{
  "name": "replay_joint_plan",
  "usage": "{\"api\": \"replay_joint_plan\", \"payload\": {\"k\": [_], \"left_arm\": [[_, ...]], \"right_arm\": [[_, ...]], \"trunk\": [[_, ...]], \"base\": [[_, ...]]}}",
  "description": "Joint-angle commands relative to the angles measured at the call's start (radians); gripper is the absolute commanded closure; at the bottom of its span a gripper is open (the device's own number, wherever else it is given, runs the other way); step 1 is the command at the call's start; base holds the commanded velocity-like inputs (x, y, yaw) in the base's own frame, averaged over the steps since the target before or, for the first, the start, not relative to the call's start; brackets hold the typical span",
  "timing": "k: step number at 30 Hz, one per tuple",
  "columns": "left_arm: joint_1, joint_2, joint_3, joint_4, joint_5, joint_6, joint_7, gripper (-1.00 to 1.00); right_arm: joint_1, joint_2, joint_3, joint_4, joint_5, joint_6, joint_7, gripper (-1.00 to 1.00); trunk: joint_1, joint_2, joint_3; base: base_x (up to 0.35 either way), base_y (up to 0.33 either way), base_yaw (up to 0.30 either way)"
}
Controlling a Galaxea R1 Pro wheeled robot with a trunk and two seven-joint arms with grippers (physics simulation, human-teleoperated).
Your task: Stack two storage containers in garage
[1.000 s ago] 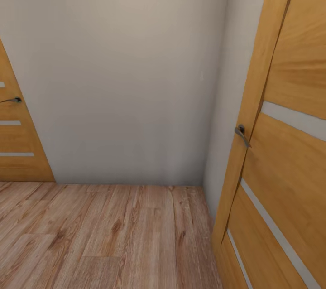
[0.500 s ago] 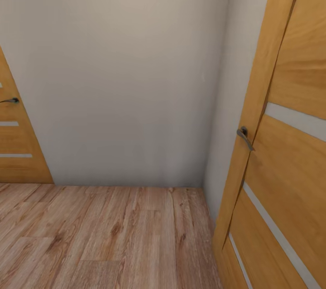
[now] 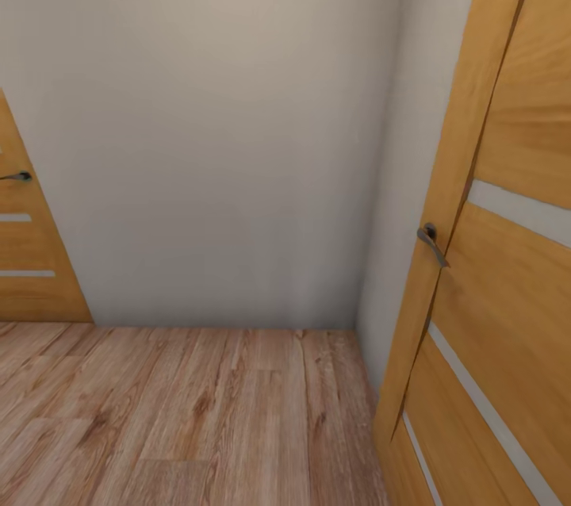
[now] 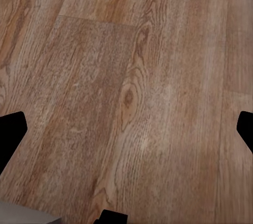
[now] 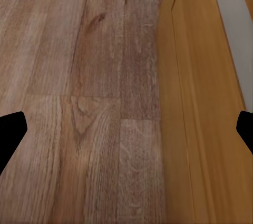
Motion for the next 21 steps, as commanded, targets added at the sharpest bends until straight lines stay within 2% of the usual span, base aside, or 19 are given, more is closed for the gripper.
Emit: {"api": "replay_joint_plan", "payload": {"k": [1,7,21], "left_arm": [[-0.002,0.000,-0.002,0.004,0.008,-0.006,-0.004,-1.00],[-0.002,0.000,-0.002,0.004,0.008,-0.006,-0.004,-1.00],[-0.002,0.000,-0.001,0.004,0.008,-0.006,-0.004,-1.00]], "right_arm": [[0.001,0.000,0.001,-0.002,0.001,-0.001,-0.001,-1.00],[0.001,0.000,0.001,-0.002,0.001,-0.001,-0.001,-1.00],[0.000,0.000,0.002,-0.002,0.001,-0.004,-0.001,-1.00]], "trunk": [[0.000,0.000,-0.001],[0.000,0.000,-0.001],[0.000,0.000,-0.001]], "base": [[0.175,0.000,0.000],[0.133,0.000,0.000],[0.004,0.000,0.000]]}}
